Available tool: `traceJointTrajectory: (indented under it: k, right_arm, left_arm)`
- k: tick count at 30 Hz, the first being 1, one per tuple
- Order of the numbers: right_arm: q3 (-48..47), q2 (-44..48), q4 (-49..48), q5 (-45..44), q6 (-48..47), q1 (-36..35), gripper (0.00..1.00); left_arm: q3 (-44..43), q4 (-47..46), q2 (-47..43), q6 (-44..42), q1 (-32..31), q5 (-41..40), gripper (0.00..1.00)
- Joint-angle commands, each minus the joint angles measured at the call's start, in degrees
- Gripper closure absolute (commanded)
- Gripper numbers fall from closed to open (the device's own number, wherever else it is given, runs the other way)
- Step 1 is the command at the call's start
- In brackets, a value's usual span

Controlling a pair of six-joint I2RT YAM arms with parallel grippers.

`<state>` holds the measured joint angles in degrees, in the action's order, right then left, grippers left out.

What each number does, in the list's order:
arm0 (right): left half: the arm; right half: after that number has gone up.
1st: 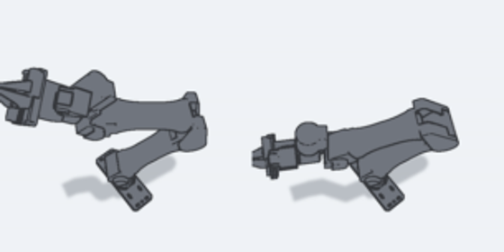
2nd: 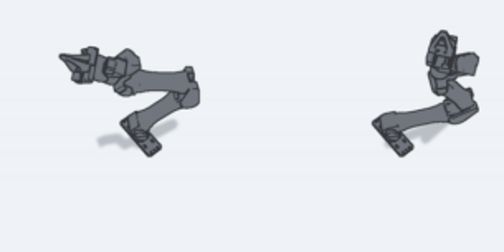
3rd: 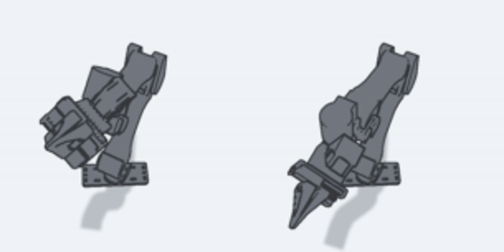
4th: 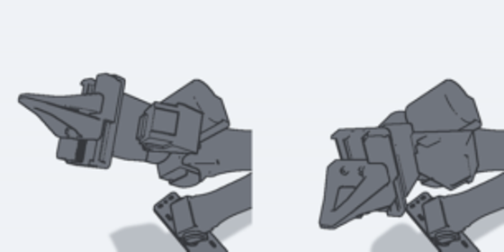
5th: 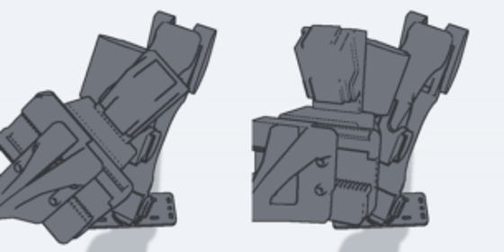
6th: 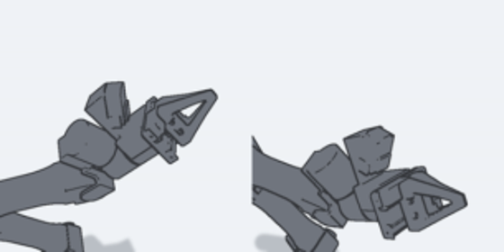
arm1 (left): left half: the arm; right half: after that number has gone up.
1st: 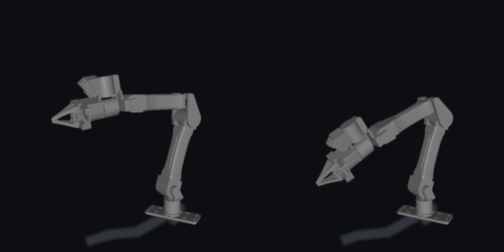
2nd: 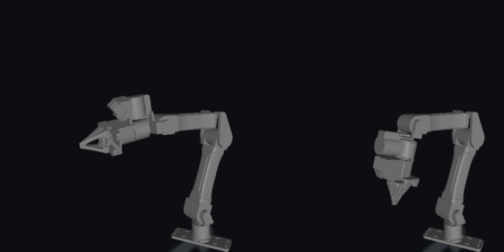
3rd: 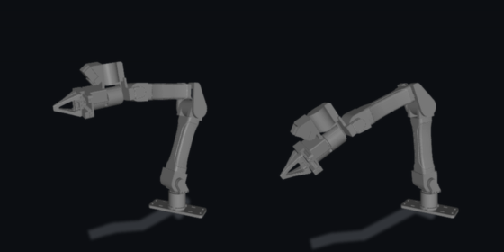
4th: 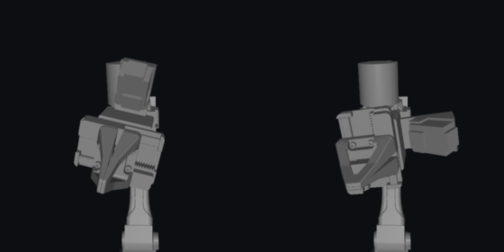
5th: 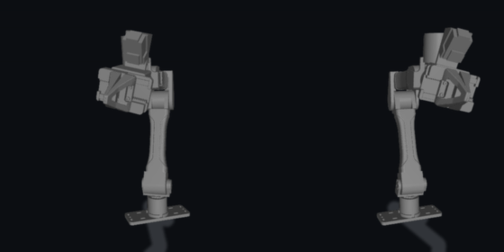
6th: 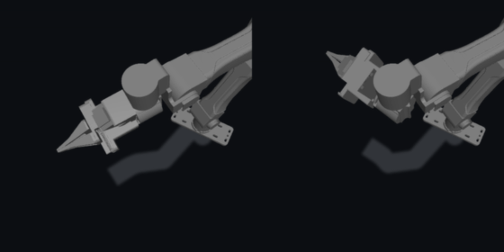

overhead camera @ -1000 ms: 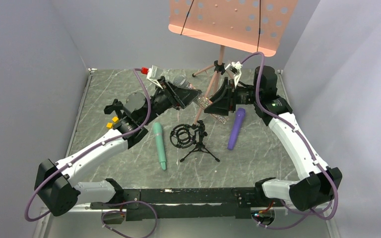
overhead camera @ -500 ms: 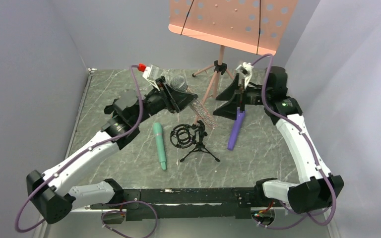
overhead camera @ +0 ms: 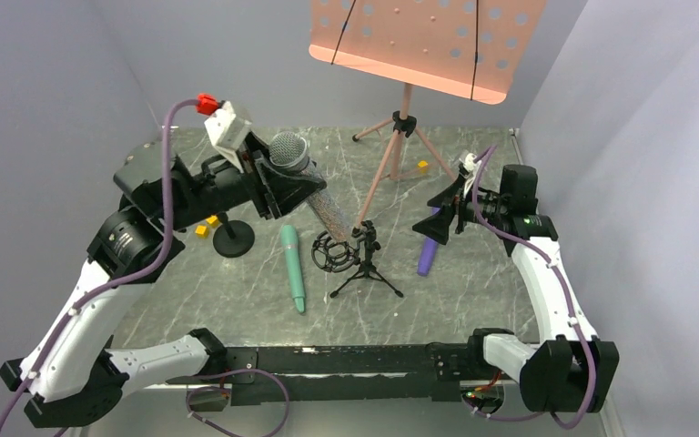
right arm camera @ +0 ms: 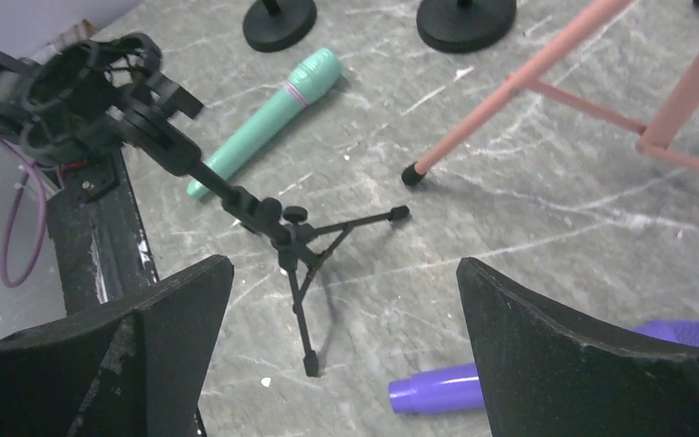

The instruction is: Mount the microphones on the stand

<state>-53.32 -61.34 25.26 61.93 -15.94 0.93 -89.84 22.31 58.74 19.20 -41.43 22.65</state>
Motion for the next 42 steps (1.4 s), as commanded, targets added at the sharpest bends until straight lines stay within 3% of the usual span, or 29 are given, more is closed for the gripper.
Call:
traceJointTrajectory:
  k: [1,20,29,42]
  right_arm:
    - [1.3,1.6,-2.7,2.5,-4.0,1.1,0.0]
    - [2.0,2.2,-3.9,3.2,-2.6,2.6,0.0]
    - [1.9,2.2,-3.8,3.9,-2.5,2.9,0.0]
    - [2.0,2.3,-3.7,4.3,-2.5,3.1,0.0]
  left_arm:
    - [-2.6,11.9,3.8,-7.9,-0.9,-2.1,1.0]
    - [5.6,5.6,6.7,-9.9,-1.3,-6.0,1.0]
    - [16.8,-5.8,0.9,-10.3,-1.3,-5.3,1.0]
    - [25.7,-12.7,-3.8,-11.2,-2.4,-7.1,1.0]
